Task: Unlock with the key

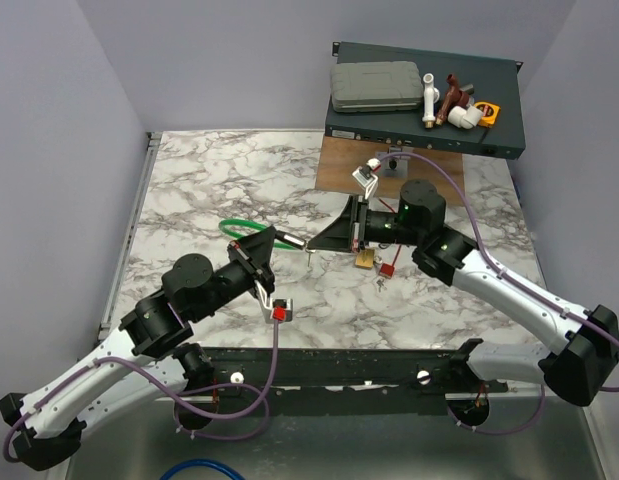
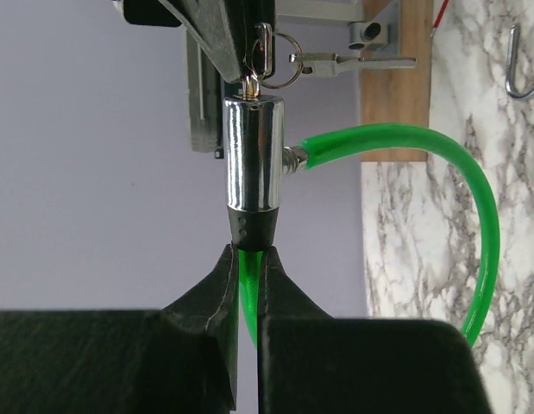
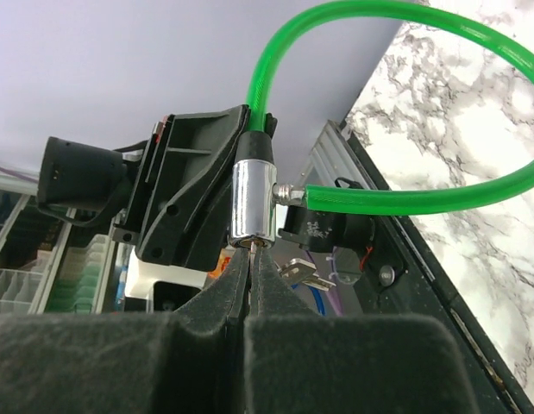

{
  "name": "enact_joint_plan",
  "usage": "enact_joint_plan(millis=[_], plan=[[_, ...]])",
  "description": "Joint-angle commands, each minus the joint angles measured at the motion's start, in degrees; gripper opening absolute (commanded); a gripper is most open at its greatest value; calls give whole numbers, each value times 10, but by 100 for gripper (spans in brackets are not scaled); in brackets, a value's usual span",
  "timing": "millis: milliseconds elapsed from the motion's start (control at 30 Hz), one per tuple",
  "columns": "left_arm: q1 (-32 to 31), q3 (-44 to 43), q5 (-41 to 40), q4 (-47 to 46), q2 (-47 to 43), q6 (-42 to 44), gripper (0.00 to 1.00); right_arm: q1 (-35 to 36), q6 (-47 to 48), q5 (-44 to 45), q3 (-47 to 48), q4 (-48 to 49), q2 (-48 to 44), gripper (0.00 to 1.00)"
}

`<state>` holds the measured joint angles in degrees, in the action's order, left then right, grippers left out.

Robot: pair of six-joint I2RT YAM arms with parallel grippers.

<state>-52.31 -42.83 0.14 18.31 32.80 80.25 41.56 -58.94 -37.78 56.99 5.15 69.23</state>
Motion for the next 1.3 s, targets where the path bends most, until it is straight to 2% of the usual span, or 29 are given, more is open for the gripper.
enact_joint_plan(millis=[0, 100, 167, 200, 300, 367, 500, 567, 700, 800, 933, 1133, 1267], plan=[[-8, 1, -23, -98, -7, 59, 0, -9, -43, -21, -4, 57, 1, 1], [-8, -3, -26, -92, -8, 52, 0, -16, -45, -31, 0, 58, 1, 3], [-8, -7, -27, -80, -10, 40, 0, -21, -41, -40, 7, 57, -2, 16], [-8, -13, -27, -70, -11, 30, 0, -26, -37, -44, 11, 52, -4, 26], [-8, -39, -28, -31, -8, -5, 0, -40, -2, -48, 38, 16, -14, 47], [-8, -55, -28, -10, -6, -25, 0, -53, 26, -46, 56, -9, -25, 59], [-7, -80, -37, 9, -1, -69, 0, -74, 95, -30, 92, -47, -58, 74], [-5, -101, -41, 19, 9, -103, 0, -75, 129, -9, 90, -50, -78, 77], [2, -153, -28, 46, 29, -176, 0, -75, 204, -3, 72, -46, -97, 77], [11, -214, 29, 90, 46, -240, 0, -75, 280, -13, 52, -37, -104, 76], [19, -275, 93, 147, 72, -306, 0, -70, 330, -64, 32, 10, -96, 75], [23, -289, 112, 161, 88, -328, 0, -27, 404, -63, 49, 15, -77, 77], [26, -293, 106, 152, 99, -329, 0, 0, 406, -79, 43, 44, -73, 81]])
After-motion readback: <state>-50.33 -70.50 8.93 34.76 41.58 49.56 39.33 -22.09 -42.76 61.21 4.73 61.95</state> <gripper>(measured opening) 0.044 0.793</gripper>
